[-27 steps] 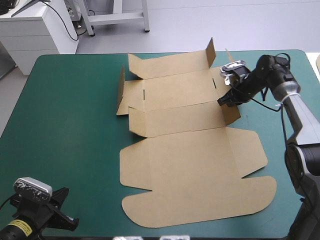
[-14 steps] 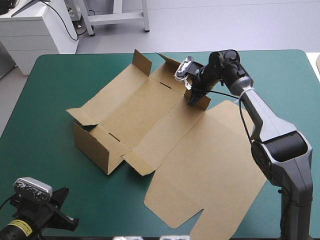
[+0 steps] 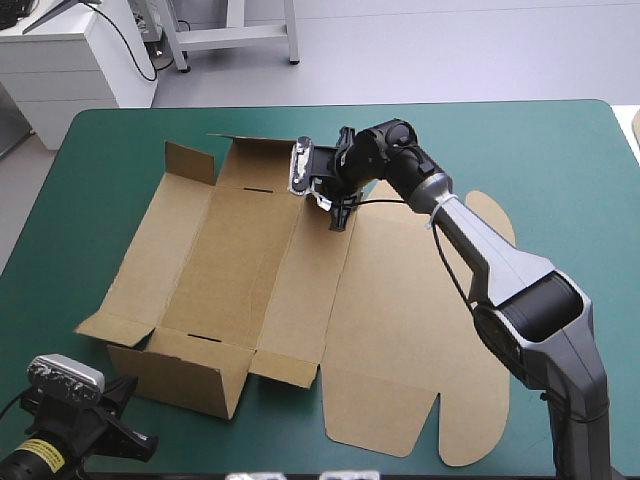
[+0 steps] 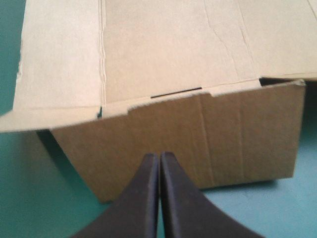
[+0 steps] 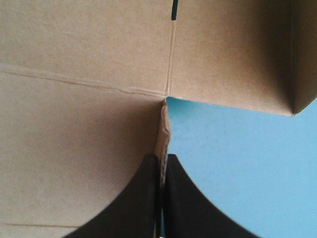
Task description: Fold the box
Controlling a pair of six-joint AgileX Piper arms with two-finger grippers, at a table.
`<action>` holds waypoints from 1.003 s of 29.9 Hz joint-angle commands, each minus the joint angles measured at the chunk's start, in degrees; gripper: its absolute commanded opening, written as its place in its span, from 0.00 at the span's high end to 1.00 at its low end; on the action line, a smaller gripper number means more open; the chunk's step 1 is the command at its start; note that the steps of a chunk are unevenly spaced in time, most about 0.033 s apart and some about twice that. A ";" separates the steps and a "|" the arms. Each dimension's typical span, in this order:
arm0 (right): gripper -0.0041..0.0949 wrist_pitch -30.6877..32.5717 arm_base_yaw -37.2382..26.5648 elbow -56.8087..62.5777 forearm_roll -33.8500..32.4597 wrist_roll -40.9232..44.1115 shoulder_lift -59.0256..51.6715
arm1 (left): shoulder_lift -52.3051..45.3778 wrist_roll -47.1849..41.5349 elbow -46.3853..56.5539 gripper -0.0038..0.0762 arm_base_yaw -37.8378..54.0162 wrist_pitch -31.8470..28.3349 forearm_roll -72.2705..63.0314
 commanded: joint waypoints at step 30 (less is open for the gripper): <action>0.81 1.36 2.36 -2.02 8.21 -1.45 -3.54 | 0.75 -0.39 -1.40 0.96 -0.29 -3.52 -0.34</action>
